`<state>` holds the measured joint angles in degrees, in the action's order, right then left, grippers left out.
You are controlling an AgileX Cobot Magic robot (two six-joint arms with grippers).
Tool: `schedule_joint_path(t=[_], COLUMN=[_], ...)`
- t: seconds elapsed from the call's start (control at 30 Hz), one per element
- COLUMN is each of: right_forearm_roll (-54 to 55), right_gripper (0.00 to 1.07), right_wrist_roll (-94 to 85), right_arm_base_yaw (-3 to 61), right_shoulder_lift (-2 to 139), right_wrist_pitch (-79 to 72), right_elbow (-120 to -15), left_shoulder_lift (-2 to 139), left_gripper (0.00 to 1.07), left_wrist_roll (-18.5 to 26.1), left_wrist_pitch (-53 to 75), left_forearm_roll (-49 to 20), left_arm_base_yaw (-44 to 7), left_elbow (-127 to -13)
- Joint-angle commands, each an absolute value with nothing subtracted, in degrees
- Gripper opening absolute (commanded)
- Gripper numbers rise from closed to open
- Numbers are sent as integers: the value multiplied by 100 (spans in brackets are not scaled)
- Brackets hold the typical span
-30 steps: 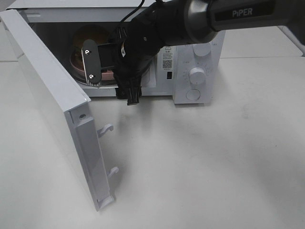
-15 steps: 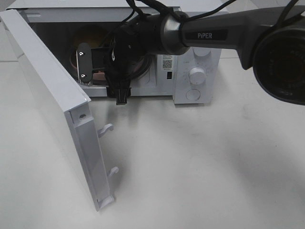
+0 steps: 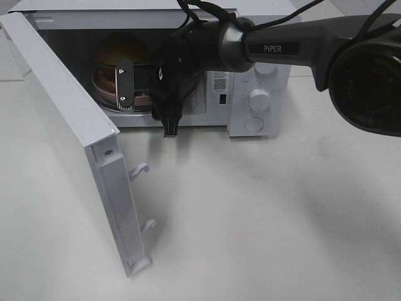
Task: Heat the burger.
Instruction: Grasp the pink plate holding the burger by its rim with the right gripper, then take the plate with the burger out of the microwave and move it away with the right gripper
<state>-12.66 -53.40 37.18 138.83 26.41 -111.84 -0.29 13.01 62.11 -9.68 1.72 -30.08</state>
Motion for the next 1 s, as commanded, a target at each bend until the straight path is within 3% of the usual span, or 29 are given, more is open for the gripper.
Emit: schedule_joint_path(t=[0.03, 0.17, 0.67, 1.0], right_forearm_roll=[-1238, -1255, -1129, -1134], right_gripper=[10, 0, 0, 0], right_wrist_roll=[-5414, -5460, -6303, -6807], right_arm_base_yaw=[3701, 3701, 3810, 3804], right_shoulder_lift=[13883, 13860, 13487, 12548], right_wrist_pitch=[2624, 2630, 2991, 1977], right_elbow=[-11241, -11241, -10938, -9689], left_shoulder_lift=[-138, -138, -138, -138], left_gripper=[96, 96, 96, 96], left_wrist_roll=[1278, 1278, 1278, 1278], left_wrist_pitch=[6194, 6194, 6194, 6194], left_forearm_roll=[-1008, -1008, -1008, -1008], left_arm_base_yaw=[172, 172, 172, 172], left_elbow=[-2991, -2991, -2991, -2991])
